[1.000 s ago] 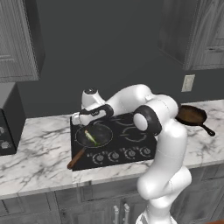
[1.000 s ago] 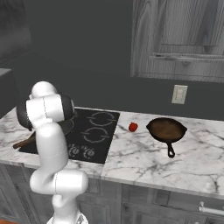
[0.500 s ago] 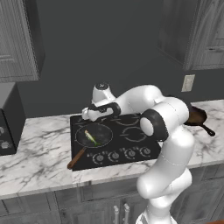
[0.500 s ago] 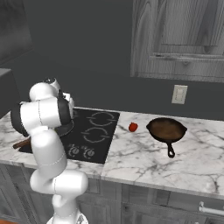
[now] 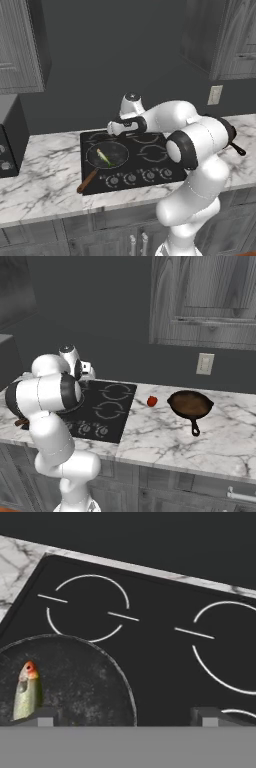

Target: Place both pans onto different burners. Then place the bell pepper and the fish on different pans.

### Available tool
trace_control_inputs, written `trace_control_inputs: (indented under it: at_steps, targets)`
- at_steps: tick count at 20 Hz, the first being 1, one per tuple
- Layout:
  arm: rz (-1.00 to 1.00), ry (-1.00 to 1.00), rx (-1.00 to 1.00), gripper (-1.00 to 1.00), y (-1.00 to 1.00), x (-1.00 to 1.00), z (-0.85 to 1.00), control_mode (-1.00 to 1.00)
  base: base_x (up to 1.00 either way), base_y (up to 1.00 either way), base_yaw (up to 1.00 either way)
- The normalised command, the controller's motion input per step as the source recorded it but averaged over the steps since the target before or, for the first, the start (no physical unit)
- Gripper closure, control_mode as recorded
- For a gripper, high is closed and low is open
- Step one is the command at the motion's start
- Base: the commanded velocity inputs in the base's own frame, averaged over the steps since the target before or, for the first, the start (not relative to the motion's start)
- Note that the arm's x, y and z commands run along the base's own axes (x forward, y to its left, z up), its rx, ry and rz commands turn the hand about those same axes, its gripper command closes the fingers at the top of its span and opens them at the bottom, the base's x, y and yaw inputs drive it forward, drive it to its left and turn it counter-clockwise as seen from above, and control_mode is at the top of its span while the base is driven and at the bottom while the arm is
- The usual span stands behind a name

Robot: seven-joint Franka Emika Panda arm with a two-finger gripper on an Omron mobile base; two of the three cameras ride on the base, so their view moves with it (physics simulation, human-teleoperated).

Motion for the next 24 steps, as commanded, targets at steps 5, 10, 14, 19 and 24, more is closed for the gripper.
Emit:
trace_control_inputs:
  at_steps: [5, 10, 14, 19, 24]
  targets:
    - [0.0, -0.05, 0.0, -1.0, -0.52, -0.3, 0.0, -1.0, 0.0, 0.0, 0.0]
    - [0.0, -0.04, -0.01, -1.0, -0.6, -0.23, 0.01, -1.0, 0.0, 0.0, 0.0]
    - [0.0, 0.0, 0.0, -1.0, -0.71, -0.13, 0.0, -1.0, 0.0, 0.0, 0.0]
    - [0.0, 0.0, 0.0, -1.0, -0.8, -0.12, 0.0, -1.0, 0.0, 0.0, 0.0]
    - [-0.02, 0.0, 0.0, -1.0, -0.82, -0.04, 0.0, -1.0, 0.0, 0.0, 0.0]
